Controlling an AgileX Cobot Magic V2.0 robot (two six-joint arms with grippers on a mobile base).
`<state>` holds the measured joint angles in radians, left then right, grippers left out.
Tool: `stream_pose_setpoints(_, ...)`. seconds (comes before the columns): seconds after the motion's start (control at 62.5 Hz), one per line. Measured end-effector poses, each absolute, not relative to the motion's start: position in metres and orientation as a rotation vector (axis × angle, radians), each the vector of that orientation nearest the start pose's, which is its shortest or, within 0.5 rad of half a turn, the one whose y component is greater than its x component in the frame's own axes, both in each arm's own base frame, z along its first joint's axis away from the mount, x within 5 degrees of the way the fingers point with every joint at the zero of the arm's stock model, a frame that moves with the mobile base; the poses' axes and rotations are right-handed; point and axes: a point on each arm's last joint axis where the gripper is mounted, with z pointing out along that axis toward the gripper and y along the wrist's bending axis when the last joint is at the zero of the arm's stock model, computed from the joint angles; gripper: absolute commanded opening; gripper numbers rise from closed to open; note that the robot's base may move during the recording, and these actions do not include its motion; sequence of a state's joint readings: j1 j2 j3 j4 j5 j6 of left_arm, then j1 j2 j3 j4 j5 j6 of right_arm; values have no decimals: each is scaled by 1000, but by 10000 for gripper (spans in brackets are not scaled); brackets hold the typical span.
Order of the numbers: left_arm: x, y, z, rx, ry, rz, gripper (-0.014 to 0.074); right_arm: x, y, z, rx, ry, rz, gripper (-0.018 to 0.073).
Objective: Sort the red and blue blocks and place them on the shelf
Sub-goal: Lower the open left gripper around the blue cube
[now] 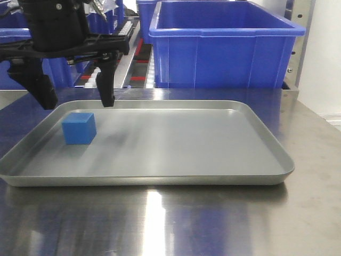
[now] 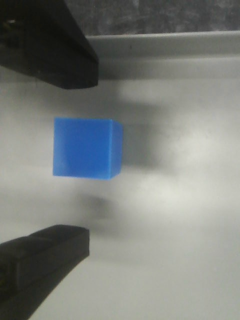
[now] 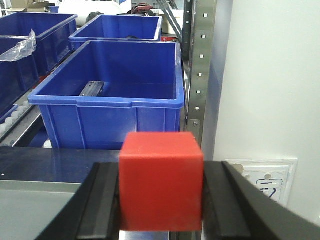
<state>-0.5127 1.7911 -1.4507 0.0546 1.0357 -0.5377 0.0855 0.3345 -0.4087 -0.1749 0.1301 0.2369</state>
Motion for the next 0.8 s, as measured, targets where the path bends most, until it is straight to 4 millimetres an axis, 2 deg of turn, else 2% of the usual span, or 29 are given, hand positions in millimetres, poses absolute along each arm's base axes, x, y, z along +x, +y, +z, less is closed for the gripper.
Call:
stream_pose_setpoints(0.24,328,-178,258,-10,2879,-130,587,81,5,317,1,1538,101,56)
stream_pose_setpoints(0.576,334,-180,238,-10,2936,-82,585,81,5,317,1,1538,101,56)
stream_pose_setpoints(0.8,336,-181,232,-9,2949,-72,584,81,5,317,1,1538,101,56)
